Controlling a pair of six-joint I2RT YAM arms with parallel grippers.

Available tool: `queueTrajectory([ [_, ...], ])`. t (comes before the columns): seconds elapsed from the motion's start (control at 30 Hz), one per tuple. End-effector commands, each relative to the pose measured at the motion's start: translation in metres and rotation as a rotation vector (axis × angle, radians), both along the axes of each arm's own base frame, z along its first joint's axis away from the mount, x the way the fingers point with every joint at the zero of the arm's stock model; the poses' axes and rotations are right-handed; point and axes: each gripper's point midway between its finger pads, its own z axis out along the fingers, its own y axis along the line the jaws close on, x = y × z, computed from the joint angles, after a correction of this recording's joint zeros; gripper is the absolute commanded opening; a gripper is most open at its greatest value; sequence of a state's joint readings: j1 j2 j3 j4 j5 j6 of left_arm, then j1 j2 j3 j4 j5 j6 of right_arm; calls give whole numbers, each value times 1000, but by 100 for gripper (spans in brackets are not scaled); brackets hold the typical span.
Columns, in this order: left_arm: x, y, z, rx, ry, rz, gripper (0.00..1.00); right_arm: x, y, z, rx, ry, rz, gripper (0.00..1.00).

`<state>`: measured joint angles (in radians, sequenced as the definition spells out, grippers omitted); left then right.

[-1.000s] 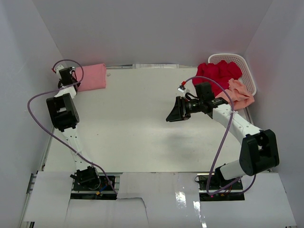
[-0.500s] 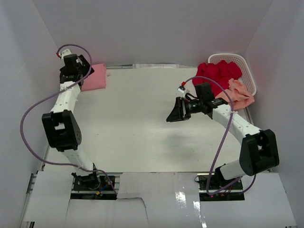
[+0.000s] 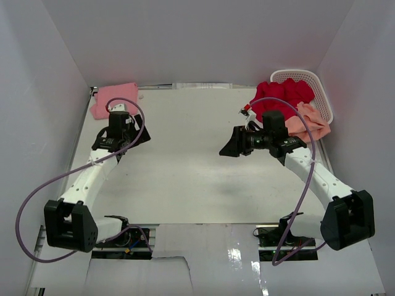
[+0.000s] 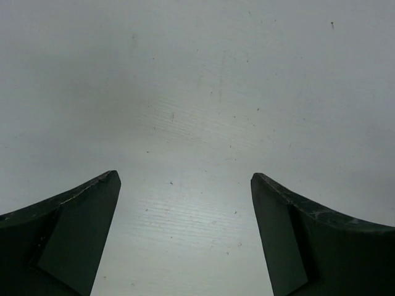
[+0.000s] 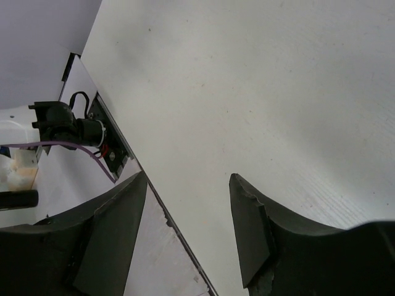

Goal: Fold and stack the t-shirts
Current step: Put the neatly folded tshirt into the corner of the board with the left arm

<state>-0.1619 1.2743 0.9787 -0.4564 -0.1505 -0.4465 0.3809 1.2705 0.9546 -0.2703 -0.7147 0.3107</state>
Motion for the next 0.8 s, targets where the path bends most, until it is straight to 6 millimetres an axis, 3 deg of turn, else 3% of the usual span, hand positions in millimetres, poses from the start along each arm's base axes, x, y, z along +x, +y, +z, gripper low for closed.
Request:
queueTrajectory([
  [0.0, -24, 5, 25, 8, -61, 10, 98, 5, -1, 6, 30, -84, -28, 63],
  [0.23, -48, 6, 19, 13, -65, -15, 98, 1, -4, 0, 33, -105, -52, 63],
  [0.77, -55, 9, 33, 26, -108, -22, 98, 1, -2, -3, 47, -90, -40, 64],
])
